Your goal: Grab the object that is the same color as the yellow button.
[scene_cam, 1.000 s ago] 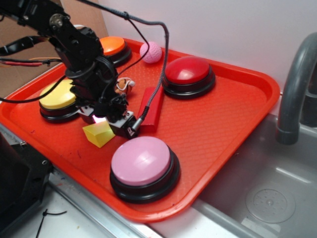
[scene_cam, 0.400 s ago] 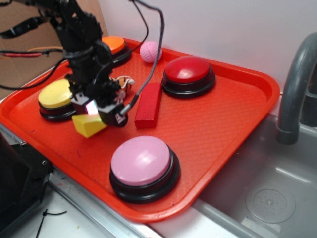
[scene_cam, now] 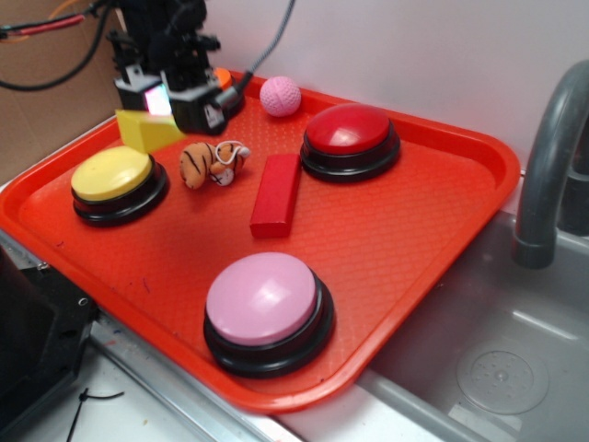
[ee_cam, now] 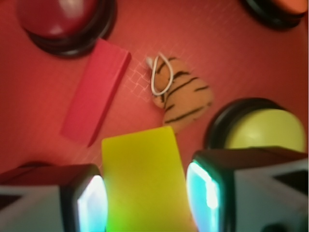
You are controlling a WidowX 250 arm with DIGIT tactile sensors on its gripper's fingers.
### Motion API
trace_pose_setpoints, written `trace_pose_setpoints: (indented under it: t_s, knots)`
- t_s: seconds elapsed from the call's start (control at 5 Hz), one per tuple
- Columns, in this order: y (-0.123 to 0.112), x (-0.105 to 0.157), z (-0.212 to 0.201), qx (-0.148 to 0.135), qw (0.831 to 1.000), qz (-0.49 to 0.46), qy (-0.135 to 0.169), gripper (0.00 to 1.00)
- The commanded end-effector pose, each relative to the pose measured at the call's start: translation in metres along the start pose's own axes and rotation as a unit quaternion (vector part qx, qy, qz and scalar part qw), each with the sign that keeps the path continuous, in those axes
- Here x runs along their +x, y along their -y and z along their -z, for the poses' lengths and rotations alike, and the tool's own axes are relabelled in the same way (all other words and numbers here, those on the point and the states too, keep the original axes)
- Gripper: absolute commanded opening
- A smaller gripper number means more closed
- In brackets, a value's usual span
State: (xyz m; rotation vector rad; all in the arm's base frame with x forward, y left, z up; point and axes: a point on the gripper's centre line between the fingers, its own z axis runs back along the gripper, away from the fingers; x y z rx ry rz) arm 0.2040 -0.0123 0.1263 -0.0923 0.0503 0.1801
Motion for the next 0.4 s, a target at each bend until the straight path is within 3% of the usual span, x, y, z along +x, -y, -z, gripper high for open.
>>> trace_pose_setpoints:
  t_s: [0.0, 0.2]
  knots:
    - [0.0235, -0.0166, -0.0667, -0.001, 0.995, 0.015, 0.097, 0.00]
    - [0.0259, -0.0200, -0.0695, -0.001, 0.994, 0.033, 0.102, 0.00]
